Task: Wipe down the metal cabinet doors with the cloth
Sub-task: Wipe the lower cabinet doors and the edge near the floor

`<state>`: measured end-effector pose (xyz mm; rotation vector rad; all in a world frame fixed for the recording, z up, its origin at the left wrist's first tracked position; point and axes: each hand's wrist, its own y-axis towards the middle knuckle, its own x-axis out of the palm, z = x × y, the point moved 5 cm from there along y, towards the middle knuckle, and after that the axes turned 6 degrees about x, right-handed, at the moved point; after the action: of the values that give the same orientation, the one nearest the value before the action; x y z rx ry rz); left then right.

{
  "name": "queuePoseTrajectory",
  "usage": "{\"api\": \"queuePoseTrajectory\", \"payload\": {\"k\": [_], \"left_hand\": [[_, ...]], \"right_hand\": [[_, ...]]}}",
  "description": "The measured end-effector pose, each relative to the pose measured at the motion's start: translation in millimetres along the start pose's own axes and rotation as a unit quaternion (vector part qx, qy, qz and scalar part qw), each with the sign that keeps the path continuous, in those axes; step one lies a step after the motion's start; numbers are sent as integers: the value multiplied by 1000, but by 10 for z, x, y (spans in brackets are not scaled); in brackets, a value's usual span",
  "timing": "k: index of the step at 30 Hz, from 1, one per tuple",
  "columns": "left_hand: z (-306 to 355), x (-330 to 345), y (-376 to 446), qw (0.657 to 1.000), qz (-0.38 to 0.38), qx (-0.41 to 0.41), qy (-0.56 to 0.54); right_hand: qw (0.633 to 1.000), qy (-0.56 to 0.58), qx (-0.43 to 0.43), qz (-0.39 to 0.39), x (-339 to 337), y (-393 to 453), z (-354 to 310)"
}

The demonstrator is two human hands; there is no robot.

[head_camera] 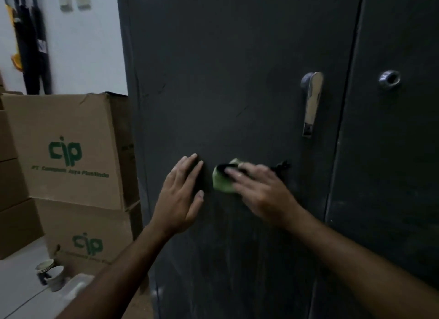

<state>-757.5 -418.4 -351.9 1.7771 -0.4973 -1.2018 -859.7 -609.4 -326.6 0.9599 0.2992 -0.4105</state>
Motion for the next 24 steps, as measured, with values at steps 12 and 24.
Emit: {"api": "queuePoseTrajectory", "payload": {"k": [12, 24], "left_hand": [[471, 280, 197, 997, 42, 65, -18], [820, 498, 466, 992, 73, 85, -51]], "right_hand": [[964, 21, 248, 95, -320, -430, 431], [965, -14, 250, 76, -407, -591, 402]]}}
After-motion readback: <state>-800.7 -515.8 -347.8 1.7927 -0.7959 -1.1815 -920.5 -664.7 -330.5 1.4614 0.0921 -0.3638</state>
